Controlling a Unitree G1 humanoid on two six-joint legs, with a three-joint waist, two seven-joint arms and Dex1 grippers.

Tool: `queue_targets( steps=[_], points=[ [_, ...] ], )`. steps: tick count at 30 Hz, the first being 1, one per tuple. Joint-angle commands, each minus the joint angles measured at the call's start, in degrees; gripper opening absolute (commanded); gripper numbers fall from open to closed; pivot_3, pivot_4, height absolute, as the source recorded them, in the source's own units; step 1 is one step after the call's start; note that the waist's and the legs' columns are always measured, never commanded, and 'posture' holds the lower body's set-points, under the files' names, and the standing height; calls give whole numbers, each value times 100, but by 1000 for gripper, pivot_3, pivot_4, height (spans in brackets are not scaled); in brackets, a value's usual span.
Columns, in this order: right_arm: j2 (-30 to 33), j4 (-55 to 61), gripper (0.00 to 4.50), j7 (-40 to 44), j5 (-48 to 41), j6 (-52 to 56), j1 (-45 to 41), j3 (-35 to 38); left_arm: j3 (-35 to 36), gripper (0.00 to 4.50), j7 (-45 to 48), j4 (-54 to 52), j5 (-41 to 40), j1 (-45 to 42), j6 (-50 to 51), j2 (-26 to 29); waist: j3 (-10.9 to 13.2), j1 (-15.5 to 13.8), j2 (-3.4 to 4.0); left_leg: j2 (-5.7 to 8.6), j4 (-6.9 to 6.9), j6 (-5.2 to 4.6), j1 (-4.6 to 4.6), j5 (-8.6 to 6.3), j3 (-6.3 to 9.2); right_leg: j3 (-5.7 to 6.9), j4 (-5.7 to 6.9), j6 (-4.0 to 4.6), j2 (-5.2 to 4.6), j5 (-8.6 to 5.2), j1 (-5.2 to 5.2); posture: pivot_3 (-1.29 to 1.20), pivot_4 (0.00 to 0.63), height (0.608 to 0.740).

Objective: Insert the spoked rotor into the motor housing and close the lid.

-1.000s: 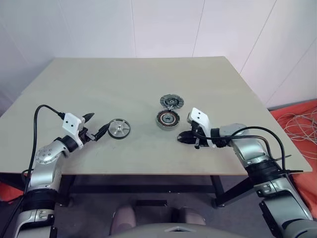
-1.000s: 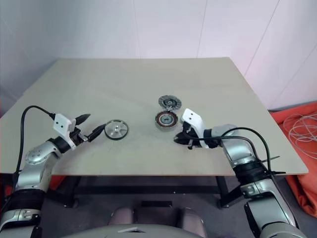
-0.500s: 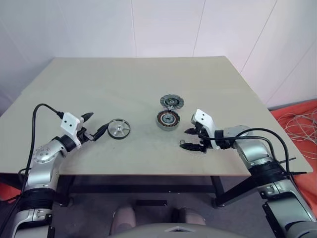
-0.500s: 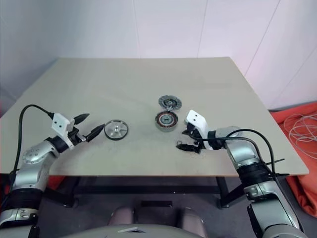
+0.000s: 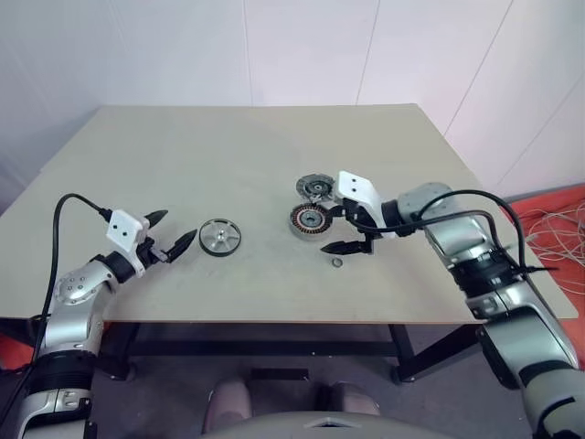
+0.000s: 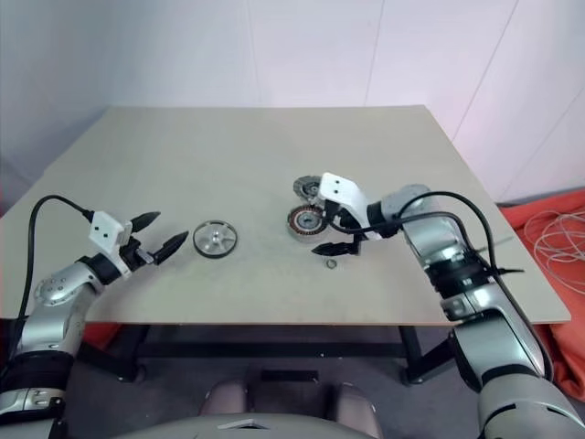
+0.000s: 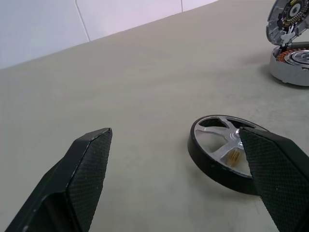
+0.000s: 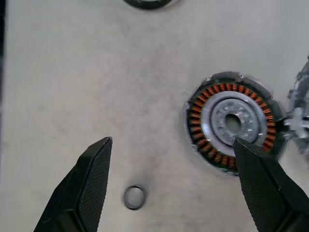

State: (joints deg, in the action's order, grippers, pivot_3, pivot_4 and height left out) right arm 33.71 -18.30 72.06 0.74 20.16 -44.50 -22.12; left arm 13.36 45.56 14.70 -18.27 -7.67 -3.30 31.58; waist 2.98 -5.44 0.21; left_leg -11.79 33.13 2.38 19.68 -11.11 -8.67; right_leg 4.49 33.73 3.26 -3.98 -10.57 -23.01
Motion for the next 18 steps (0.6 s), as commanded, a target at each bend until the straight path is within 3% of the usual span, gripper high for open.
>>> queue_targets(
  steps=[1, 7, 15, 18],
  points=[
    [-29, -948, 4474, 190, 681, -1136, -756, -482, 156, 4500, 15, -276, -112, 51, -47, 96, 0, 3, 0, 0, 0, 0, 2, 0, -1, 0, 2, 0, 0, 0, -3, 0, 0, 740],
    [-244, -2325, 4474, 550, 1484, -2460, -1516, -1121, 194, 4500, -105, -453, -141, 166, -15, 71, 1, 4, 0, -1, 0, -2, 11, -1, 1, 3, 6, 17, 0, 8, -9, 0, 0, 740],
    [-440, -3014, 4474, 631, 2056, -3545, -1754, -1369, 219, 4500, -250, -652, -161, 334, 9, 32, 1, 20, 1, -4, 3, -4, 17, -3, 0, 2, 9, 39, 1, 20, -15, 0, 0, 740],
    [-580, -3285, 3881, 394, 2304, -3846, -1836, -1425, 193, 4500, -284, -666, -161, 329, 10, 12, 1, 20, 1, -4, 9, -4, 17, -3, 0, 2, 11, 39, 1, 20, -15, 0, 0, 740]
  ],
)
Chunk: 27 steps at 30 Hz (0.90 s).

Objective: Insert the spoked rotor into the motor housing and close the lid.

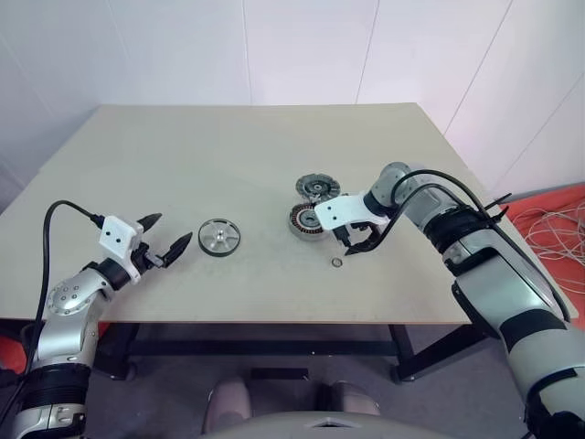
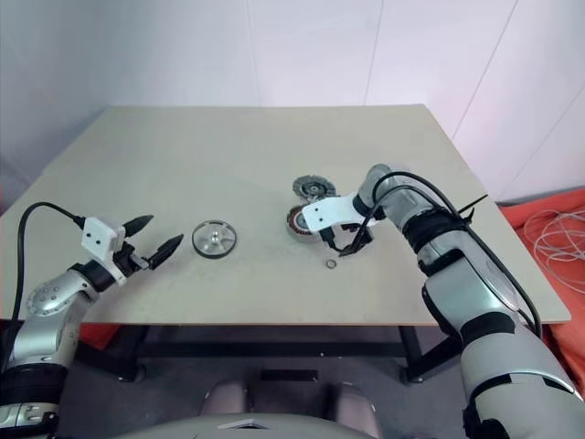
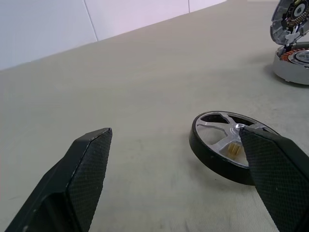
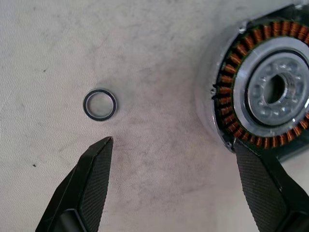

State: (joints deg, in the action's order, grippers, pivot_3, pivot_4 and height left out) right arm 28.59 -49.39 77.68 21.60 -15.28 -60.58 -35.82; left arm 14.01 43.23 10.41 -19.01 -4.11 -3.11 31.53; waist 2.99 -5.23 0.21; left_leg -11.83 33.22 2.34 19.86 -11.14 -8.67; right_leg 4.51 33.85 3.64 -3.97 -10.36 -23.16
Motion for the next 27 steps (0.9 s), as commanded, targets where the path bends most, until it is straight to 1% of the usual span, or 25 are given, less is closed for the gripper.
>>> queue_targets(
  steps=[1, 7, 11, 16, 21, 27],
  points=[
    [-140, -298, 3541, -288, 337, -406, -270, -109, 111, 4500, -59, -228, -81, -49, -8, 5, 0, -4, 0, 0, 2, 0, 0, 0, 0, 0, 0, 0, 0, 0, 0, 0, 0, 740],
    [-457, -884, 1386, -884, 834, -842, -494, -249, 69, 4500, -72, -199, -58, -124, -19, -33, -1, 54, -1, -2, 4, 1, -10, 0, 0, -1, 5, 0, 0, 0, 7, 0, 0, 740],
    [-613, -1131, 29, -1192, 1079, -1089, -645, -297, 66, 4500, -83, -191, -45, -143, -28, -40, -1, 120, -1, -1, 4, 1, -10, 0, 1, -2, 6, 0, 0, 0, 9, 0, 0, 740],
    [-750, -1153, 29, -1218, 1106, -1461, -759, -261, 65, 4500, -105, -178, -36, -163, -38, -48, 2, 128, 3, -2, 5, 0, -5, 0, 1, -1, 7, 7, 0, 4, 5, 0, 0, 740],
    [-771, -904, 29, -1062, 992, -1841, -786, -191, 57, 4500, -107, -168, -41, -165, -38, -40, 2, 132, 3, -2, 4, -4, 2, -3, 0, -2, 9, 14, 1, 2, -3, 0, 0, 740],
    [-794, 102, 29, -302, 443, -2391, -676, -95, 32, 4500, -86, -90, -24, -227, -52, -37, 6, 150, 4, -5, 3, -6, 17, -4, -2, -1, 18, 22, 3, -2, -24, 0, 0, 740]
  ],
)
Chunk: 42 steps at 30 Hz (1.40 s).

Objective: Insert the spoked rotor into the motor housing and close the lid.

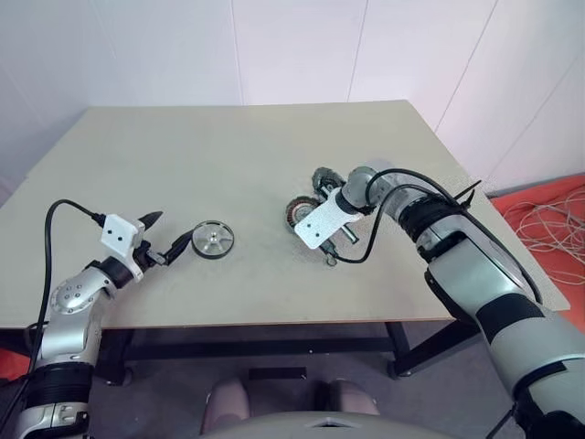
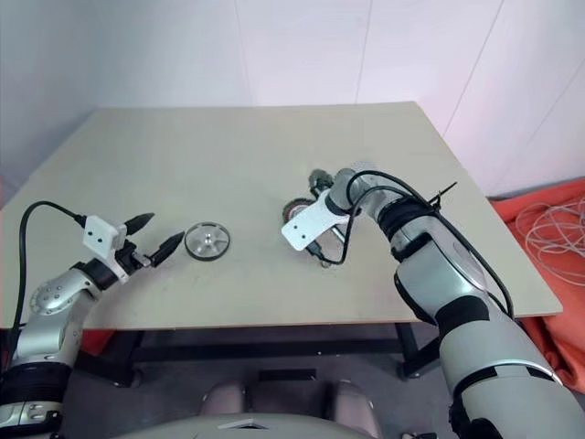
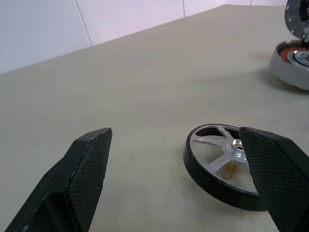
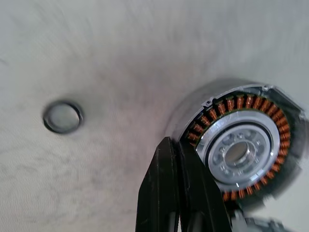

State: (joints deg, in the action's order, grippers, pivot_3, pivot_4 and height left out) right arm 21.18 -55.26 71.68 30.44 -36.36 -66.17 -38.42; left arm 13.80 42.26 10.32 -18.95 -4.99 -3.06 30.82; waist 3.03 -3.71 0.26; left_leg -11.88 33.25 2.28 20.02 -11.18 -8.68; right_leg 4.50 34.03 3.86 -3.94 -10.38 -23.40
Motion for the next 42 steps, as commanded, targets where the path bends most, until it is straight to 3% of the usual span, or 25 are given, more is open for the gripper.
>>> queue_targets(
  steps=[1, 7, 14, 22, 31, 34, 38, 42],
  points=[
    [-61, 882, 29, 416, -525, -322, -85, 159, 49, 4500, 16, -66, -27, -152, -62, 34, 3, -4, -1, 0, 0, 0, 0, 0, 0, 0, 6, 4, 0, -2, -2, 0, 0, 740],
    [-171, 1559, 29, 731, -689, -382, 35, 42, 32, 4500, 42, 32, -18, -228, -97, 35, 23, -27, -21, 1, 14, 3, -10, 1, 2, -2, 47, 17, -2, -14, -3, 0, 0, 740],
    [-253, 1509, 29, 540, -455, -606, 46, -170, 42, 4500, 19, 43, -12, -229, -121, 24, 41, -22, -38, -1, 33, 13, -16, 8, 8, -3, 71, -19, -2, -36, -2, 0, 0, 740],
    [-408, 1360, 29, 348, -428, -483, 14, -168, 31, 4500, -19, 39, -9, -242, -102, 6, 44, -16, -38, -2, 35, 13, -14, 7, 8, -4, 72, 14, -2, -18, -2, 0, 0, 740],
    [-303, 1849, 3084, 627, -661, -122, 87, -68, 4, 4500, -20, 24, -6, -245, -101, -32, 44, -17, -38, -2, 37, 13, -19, 8, 10, -4, 74, 3, -2, -24, 1, 0, 0, 740],
    [-168, 2656, 4054, 1186, -1376, 634, 252, 215, 5, 4500, 17, -29, -49, -216, -45, -34, 44, -18, -39, -2, 37, 13, -18, 8, 10, -5, 74, 5, -2, -23, 1, 0, 0, 740],
    [191, 3921, 4054, 1797, -2502, 2330, 667, 812, 23, 4500, 232, -220, -277, -79, 206, -4, 43, -46, -42, -1, 36, 12, -18, 7, 11, -5, 70, 14, -2, -18, 7, 0, 0, 740],
    [540, 4714, 4054, 1722, -3297, 3907, 1116, 1396, 49, 4500, 346, -373, -367, 33, 329, 40, 43, -59, -43, 0, 37, 11, -25, 7, 11, -7, 71, 13, -2, -19, 13, 0, 0, 740]
  ],
)
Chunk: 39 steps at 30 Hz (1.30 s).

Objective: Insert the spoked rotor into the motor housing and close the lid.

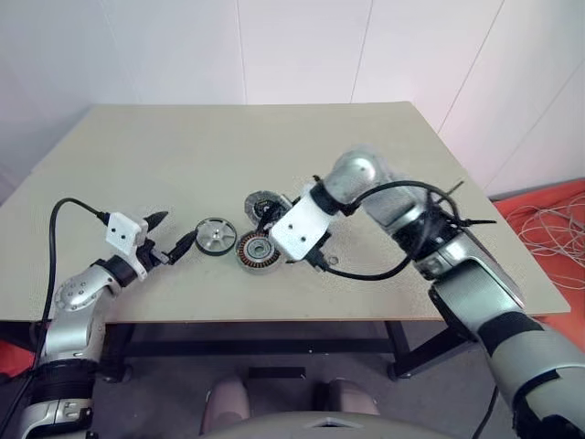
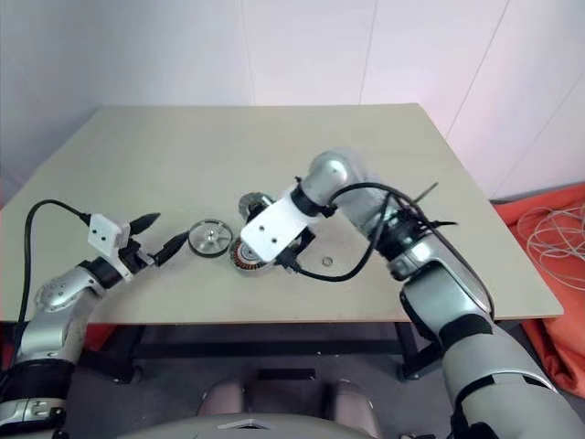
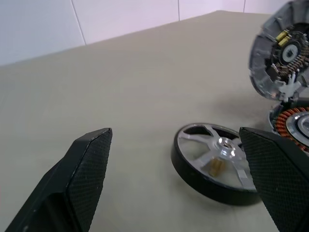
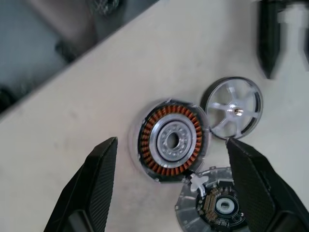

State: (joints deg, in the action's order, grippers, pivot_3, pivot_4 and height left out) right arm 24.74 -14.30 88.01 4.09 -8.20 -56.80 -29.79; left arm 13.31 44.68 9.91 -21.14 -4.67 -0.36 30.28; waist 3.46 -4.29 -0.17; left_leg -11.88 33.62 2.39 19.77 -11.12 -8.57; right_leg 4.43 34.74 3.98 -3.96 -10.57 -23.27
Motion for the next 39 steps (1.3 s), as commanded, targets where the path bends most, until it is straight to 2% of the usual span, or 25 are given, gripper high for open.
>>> queue_targets(
  steps=[1, 4, 9, 13, 17, 28, 39],
  points=[
    [283, 742, 4054, -32, -858, 1479, 350, 722, 106, 4500, 150, -359, -189, 28, 104, 107, 0, -10, -1, -1, 0, 1, -5, 1, 0, 0, 1, -22, 1, -13, 1, 0, 0, 740],
    [464, 1045, 4054, -431, -1197, 2244, 841, 1162, 172, 4500, 249, -491, -381, 113, 286, 92, 1, -47, 0, 0, -1, 3, -29, 2, -1, 0, 0, -37, 1, -22, 27, 0, 0, 740],
    [479, 1221, 4054, -1749, -1449, 2953, 2096, 2046, 222, 4500, 506, -743, -645, 372, 628, 213, -2, -98, -4, 3, -4, 6, -52, 3, -4, -2, -8, -43, 1, -25, 42, 0, 0, 740],
    [432, 1229, 4054, -2599, -1375, 2814, 2985, 2403, 262, 4500, 588, -821, -692, 448, 688, 272, 0, -117, -1, 6, -17, 7, -54, 4, -6, 0, -22, -49, 1, -29, 41, 0, 0, 740],
    [299, 1015, 4054, -3147, -1236, 2348, 3662, 2396, 235, 4500, 744, -874, -749, 449, 764, 311, 0, -116, -1, 7, -29, 7, -57, 4, -5, 3, -37, -52, 1, -30, 47, 0, 0, 740],
    [257, 288, 4054, -3410, -955, 1362, 4038, 2158, 217, 4500, 798, -996, -729, 511, 884, 316, -1, -99, 0, 7, -51, 3, -58, 2, -5, 7, -95, -55, 2, -29, 72, 0, 0, 740],
    [407, 31, 4054, -3233, -930, 1147, 4263, 2109, 179, 4500, 718, -1065, -666, 507, 860, 262, 0, -102, 2, 8, -56, 2, -69, 1, -5, 9, -97, -55, 3, -29, 85, 0, 0, 740]
  ],
)
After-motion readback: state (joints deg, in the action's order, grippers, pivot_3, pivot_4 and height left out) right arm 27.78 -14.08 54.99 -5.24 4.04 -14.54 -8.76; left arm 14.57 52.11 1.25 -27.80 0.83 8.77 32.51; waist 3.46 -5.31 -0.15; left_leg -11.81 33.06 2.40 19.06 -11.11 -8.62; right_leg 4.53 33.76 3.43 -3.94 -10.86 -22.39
